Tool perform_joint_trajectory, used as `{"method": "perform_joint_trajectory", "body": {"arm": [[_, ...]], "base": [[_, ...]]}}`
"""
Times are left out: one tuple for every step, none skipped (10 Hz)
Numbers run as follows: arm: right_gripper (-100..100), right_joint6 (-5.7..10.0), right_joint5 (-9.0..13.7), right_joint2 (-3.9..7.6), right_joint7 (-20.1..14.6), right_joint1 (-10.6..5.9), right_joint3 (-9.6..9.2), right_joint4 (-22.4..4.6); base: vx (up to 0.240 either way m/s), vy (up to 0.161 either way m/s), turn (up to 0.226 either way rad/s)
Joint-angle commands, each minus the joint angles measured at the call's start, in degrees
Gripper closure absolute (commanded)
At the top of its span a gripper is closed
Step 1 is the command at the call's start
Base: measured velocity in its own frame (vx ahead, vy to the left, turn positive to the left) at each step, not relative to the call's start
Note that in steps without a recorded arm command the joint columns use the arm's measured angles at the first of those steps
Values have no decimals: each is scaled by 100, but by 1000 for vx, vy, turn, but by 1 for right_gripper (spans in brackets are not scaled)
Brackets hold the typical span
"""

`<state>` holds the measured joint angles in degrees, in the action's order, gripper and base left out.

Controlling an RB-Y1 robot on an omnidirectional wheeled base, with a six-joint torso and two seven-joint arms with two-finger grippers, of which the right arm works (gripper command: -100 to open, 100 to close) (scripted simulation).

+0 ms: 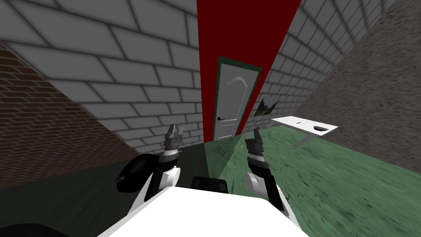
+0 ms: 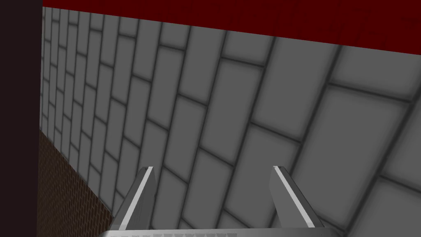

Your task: Pull the door open

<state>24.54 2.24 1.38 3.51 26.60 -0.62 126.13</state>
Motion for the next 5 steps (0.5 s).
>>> {"method": "perform_joint_trajectory", "body": {"arm": [[-100, 38, 11, 61, -37, -61, 4, -195], [-100, 52, 15, 83, -51, -83, 5, -268], [-100, 83, 24, 131, -81, -132, 8, -426], [-100, 104, 30, 162, -101, -165, 10, -530], [-100, 124, 36, 192, -121, -197, 12, -634]], "base": [[81, -5, 77], [126, -6, 80], [140, -7, 67], [123, -6, 81], [95, -19, 63]]}}
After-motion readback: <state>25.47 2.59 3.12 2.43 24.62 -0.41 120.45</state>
